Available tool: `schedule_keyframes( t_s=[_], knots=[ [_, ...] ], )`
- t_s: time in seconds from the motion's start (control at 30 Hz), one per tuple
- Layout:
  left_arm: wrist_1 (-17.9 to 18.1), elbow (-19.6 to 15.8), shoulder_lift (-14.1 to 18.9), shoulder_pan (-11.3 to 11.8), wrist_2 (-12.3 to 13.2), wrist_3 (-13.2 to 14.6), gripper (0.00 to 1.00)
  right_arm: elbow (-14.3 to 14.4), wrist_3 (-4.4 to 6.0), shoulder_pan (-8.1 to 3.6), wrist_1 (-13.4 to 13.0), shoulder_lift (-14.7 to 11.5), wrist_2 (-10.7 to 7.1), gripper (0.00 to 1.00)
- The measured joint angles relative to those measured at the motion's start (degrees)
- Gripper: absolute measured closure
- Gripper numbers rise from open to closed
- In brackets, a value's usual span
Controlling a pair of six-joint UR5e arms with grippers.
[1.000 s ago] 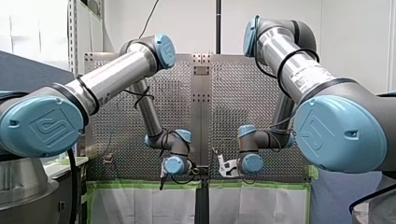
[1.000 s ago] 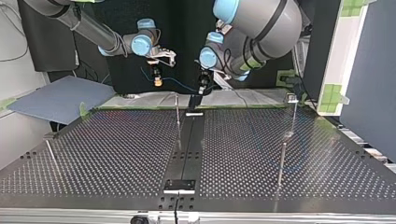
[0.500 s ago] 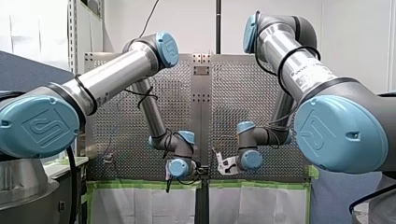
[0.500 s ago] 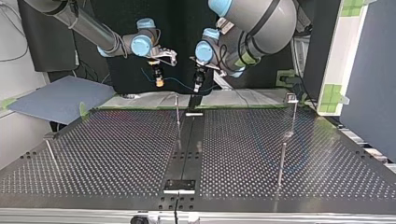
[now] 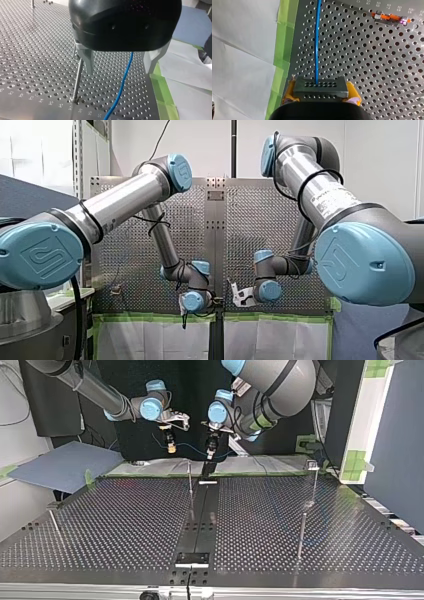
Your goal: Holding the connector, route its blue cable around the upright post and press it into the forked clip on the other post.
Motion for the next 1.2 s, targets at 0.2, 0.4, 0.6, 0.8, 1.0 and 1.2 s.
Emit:
schedule_keyframes(
  t_s=[0.2,0.4,0.6,0.8,1.0,1.2],
  knots=[
    [0.07,0.00,0.00,-0.02,-0.17,-0.55,0.60,0.00,0.06,-0.11,-0.04,-0.02,0.00,1.00],
    [0.44,0.00,-0.01,-0.04,0.42,-0.27,0.82,0.00,0.10,-0.19,-0.10,-0.04,0.04,1.00],
    [0.53,0.00,0.03,-0.02,-1.31,-0.09,1.00,0.00,0.16,-0.31,-0.01,-0.04,0.07,1.00],
    [0.66,0.00,0.07,-0.09,-3.39,-0.20,1.00,-0.01,0.19,-0.60,0.10,-0.04,0.18,1.00],
    [1.08,-0.47,0.70,-0.71,-4.38,-0.20,1.00,-0.01,0.36,-1.18,0.17,-0.04,0.32,1.00],
    [2.69,-2.45,2.97,-1.40,-4.76,-0.19,1.00,0.00,0.79,-2.08,0.10,-0.05,0.24,1.00]
  ],
)
